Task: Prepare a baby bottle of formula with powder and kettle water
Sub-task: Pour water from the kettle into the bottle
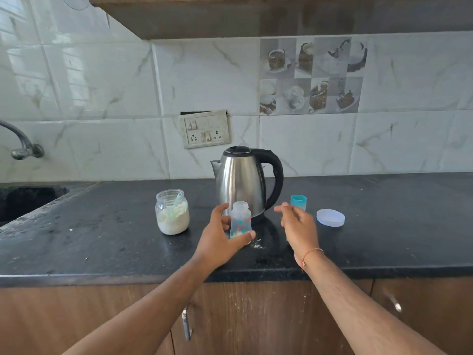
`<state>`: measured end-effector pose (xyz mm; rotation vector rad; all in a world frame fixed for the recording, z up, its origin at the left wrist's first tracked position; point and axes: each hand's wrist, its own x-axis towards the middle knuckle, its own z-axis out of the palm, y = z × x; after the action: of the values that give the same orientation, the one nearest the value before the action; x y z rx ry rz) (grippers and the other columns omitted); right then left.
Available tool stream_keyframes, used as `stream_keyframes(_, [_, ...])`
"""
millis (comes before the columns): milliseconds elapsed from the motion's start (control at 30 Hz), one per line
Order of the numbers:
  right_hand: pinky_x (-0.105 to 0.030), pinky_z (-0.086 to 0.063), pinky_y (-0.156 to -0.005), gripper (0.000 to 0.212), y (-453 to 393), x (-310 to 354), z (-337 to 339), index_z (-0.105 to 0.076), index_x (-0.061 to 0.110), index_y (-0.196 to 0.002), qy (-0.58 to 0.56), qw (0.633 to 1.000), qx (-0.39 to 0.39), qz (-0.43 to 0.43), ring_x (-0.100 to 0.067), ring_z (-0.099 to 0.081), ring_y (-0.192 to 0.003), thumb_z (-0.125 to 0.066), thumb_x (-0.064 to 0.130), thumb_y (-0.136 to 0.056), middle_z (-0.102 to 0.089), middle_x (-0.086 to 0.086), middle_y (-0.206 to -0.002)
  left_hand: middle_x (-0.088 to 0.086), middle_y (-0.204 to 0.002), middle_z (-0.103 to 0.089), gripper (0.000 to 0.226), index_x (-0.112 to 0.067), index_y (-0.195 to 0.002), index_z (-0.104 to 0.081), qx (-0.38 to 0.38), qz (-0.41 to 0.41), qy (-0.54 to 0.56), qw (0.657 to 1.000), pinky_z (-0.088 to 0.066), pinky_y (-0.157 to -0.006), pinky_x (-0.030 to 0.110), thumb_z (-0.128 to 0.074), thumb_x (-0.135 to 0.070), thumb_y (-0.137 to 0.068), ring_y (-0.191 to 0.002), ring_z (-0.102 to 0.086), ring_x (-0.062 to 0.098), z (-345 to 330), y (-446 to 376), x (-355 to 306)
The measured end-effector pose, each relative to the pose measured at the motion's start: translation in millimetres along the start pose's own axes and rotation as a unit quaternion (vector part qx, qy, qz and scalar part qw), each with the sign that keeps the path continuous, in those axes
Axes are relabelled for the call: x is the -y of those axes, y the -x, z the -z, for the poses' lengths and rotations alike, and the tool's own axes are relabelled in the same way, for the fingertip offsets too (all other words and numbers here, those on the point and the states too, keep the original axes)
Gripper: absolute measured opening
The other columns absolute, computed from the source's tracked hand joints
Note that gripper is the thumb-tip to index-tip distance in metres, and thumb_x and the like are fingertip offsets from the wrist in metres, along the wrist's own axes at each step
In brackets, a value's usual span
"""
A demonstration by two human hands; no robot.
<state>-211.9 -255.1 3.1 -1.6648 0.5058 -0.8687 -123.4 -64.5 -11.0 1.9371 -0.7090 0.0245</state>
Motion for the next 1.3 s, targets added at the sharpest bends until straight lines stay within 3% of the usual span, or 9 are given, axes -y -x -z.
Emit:
stream_keyframes(167, [-0.035,-0.051,-0.075,0.033,-7.6,-8.9,-2.3,-0.078,0.034,-0.098,-0.008,1.000,0.018,0.014,-0.015,-0.061,-0.078,-0.049,0.042,-0.112,-0.062,0.001,-0.076,-0.019,-0.114,-0.072,0.056,-0.033,-0.135,-0.062,0.004,0.000,-0.055,0.998,-0.053,-0.085,0.018,-0.087,-0.049,-0.088,-0.102,-0.070,0.006,14.5,-11.4,8.8])
stream_keyframes(367, [-0.034,-0.052,-0.082,0.026,-12.2,-14.8,-3.9,-0.076,0.033,-0.108,-0.028,0.999,0.038,0.014,-0.012,-0.063,-0.088,-0.052,0.043,-0.111,-0.067,0.010,-0.087,-0.013,-0.105,-0.076,0.046,-0.028,-0.129,-0.069,-0.004,0.018,-0.089,0.996,-0.058,-0.086,0.029,-0.086,-0.047,-0.090,-0.094,-0.072,0.006,59.0,-23.5,33.6])
stream_keyframes(533, [-0.027,-0.056,-0.066,0.019,-16.6,-0.6,-3.4,-0.071,0.028,-0.110,-0.052,0.998,0.029,0.020,-0.012,-0.065,-0.087,-0.055,0.036,-0.110,-0.069,0.004,-0.097,-0.010,-0.106,-0.079,0.041,-0.024,-0.125,-0.068,-0.006,0.009,-0.076,0.997,-0.054,-0.078,0.019,-0.087,-0.037,-0.091,-0.088,-0.072,-0.005,71.6,-25.5,45.8])
stream_keyframes(633, [-0.034,-0.058,-0.078,0.018,-40.5,11.9,-7.5,-0.070,0.028,-0.109,-0.063,0.998,0.005,0.029,-0.013,-0.066,-0.090,-0.057,0.040,-0.106,-0.070,0.007,-0.099,-0.012,-0.112,-0.078,0.037,-0.029,-0.119,-0.065,-0.019,0.011,-0.051,0.998,-0.057,-0.089,0.025,-0.088,-0.036,-0.091,-0.100,-0.073,0.000,69.3,-26.7,51.3])
stream_keyframes(767, [-0.031,-0.051,-0.096,0.022,-90.1,39.8,-17.3,-0.067,0.029,-0.110,-0.035,0.997,-0.032,0.055,-0.008,-0.065,-0.107,-0.055,0.046,-0.103,-0.069,0.015,-0.112,-0.012,-0.115,-0.078,0.036,-0.026,-0.119,-0.063,-0.032,0.032,-0.012,0.999,-0.059,-0.096,0.029,-0.087,-0.033,-0.092,-0.110,-0.073,0.004,71.0,-26.9,56.7])
stream_keyframes(900, [-0.035,-0.039,-0.071,0.043,-127.0,66.9,-32.6,-0.054,0.019,-0.084,0.078,0.996,0.019,0.047,-0.021,-0.052,-0.074,-0.035,0.049,-0.109,-0.057,0.000,-0.081,-0.014,-0.115,-0.077,0.036,-0.026,-0.121,-0.063,-0.032,0.032,0.004,0.999,-0.057,-0.091,0.021,-0.086,-0.031,-0.093,-0.110,-0.073,0.004,70.5,-29.1,57.8])
stream_keyframes(1033, [-0.039,-0.055,-0.083,0.062,-137.3,69.0,-46.6,-0.074,0.014,-0.103,0.030,0.999,0.031,-0.024,-0.024,-0.068,-0.073,-0.030,0.057,-0.108,-0.070,-0.004,-0.079,-0.013,-0.122,-0.077,0.045,-0.026,-0.131,-0.062,-0.035,0.027,0.031,0.999,-0.059,-0.103,0.033,-0.085,-0.036,-0.093,-0.117,-0.073,0.007,71.7,-31.9,62.3])
stream_keyframes(1167, [-0.032,-0.054,-0.054,0.067,-135.7,64.4,-53.8,-0.069,0.012,-0.075,-0.011,0.999,-0.012,-0.033,-0.020,-0.054,-0.050,-0.034,0.062,-0.104,-0.059,-0.002,-0.059,-0.011,-0.126,-0.077,0.044,-0.025,-0.133,-0.063,-0.046,0.019,0.059,0.997,-0.059,-0.108,0.041,-0.083,-0.037,-0.096,-0.119,-0.073,0.009,72.1,-33.1,65.2])
stream_keyframes(1300, [-0.028,-0.040,-0.049,0.062,-125.6,63.8,-54.5,-0.056,0.014,-0.064,-0.041,0.999,-0.028,-0.017,-0.017,-0.041,-0.044,-0.033,0.056,-0.104,-0.048,0.004,-0.049,-0.011,-0.126,-0.077,0.040,-0.025,-0.133,-0.064,-0.051,0.015,0.059,0.997,-0.059,-0.109,0.043,-0.080,-0.035,-0.098,-0.119,-0.073,0.009,72.3,-33.2,63.3])
